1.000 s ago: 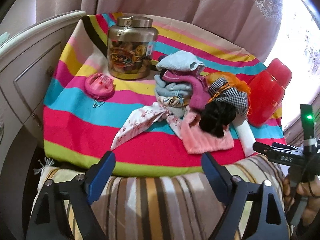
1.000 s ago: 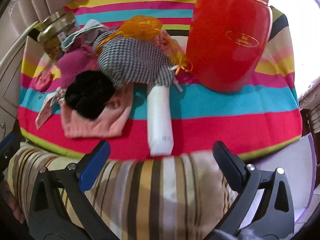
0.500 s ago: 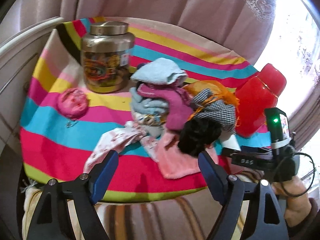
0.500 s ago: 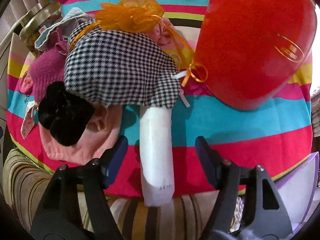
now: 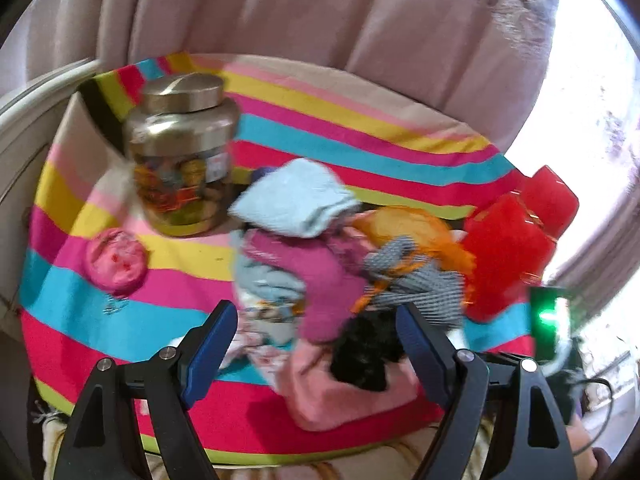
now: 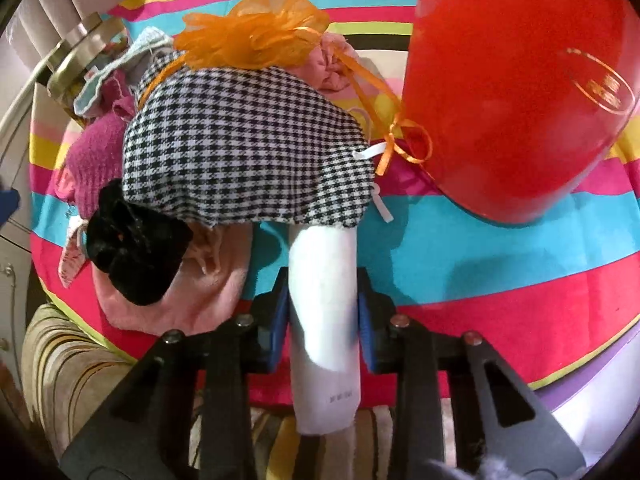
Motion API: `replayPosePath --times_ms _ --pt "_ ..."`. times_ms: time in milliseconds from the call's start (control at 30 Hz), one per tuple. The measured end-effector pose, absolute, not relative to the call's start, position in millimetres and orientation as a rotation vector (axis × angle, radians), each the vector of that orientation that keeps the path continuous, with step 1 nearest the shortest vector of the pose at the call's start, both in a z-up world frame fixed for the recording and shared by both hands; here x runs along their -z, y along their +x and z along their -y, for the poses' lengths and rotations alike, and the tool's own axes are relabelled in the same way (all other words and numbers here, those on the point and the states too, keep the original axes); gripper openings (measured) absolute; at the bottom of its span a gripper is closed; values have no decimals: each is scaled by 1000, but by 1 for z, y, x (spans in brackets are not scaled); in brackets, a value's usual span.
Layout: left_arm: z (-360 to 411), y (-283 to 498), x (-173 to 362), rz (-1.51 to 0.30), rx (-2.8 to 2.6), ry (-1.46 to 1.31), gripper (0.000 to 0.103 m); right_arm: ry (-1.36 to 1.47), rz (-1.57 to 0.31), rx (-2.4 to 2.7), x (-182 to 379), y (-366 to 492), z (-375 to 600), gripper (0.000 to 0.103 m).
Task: Organize soft objects
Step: 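Grasp the white rolled towel with the right tool while the left tool grasps the pink coin purse, then carry both items to the open box and release them inside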
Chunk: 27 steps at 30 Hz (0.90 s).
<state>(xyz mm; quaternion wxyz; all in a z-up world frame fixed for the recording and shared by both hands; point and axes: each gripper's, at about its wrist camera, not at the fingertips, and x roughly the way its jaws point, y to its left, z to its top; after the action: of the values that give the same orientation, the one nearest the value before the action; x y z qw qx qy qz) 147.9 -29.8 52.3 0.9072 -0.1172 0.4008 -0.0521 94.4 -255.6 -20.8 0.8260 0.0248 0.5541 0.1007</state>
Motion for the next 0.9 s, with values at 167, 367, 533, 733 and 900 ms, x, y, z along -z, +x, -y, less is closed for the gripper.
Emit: replayPosePath --times_ms 167,367,533,733,900 --pt "-31 161 -34 -878 -89 -259 82 78 -1144 -243 8 98 271 33" --pt "-91 183 -7 -953 -236 -266 83 88 -1096 -239 -9 98 300 33" --pt "-104 215 16 -1024 -257 -199 83 101 -1073 -241 -26 102 322 33" --pt "-94 236 32 -1044 -324 -6 85 110 -1039 -230 -45 98 339 33" --pt "-76 244 42 -1050 -361 143 83 130 -1030 -205 -44 112 360 33"
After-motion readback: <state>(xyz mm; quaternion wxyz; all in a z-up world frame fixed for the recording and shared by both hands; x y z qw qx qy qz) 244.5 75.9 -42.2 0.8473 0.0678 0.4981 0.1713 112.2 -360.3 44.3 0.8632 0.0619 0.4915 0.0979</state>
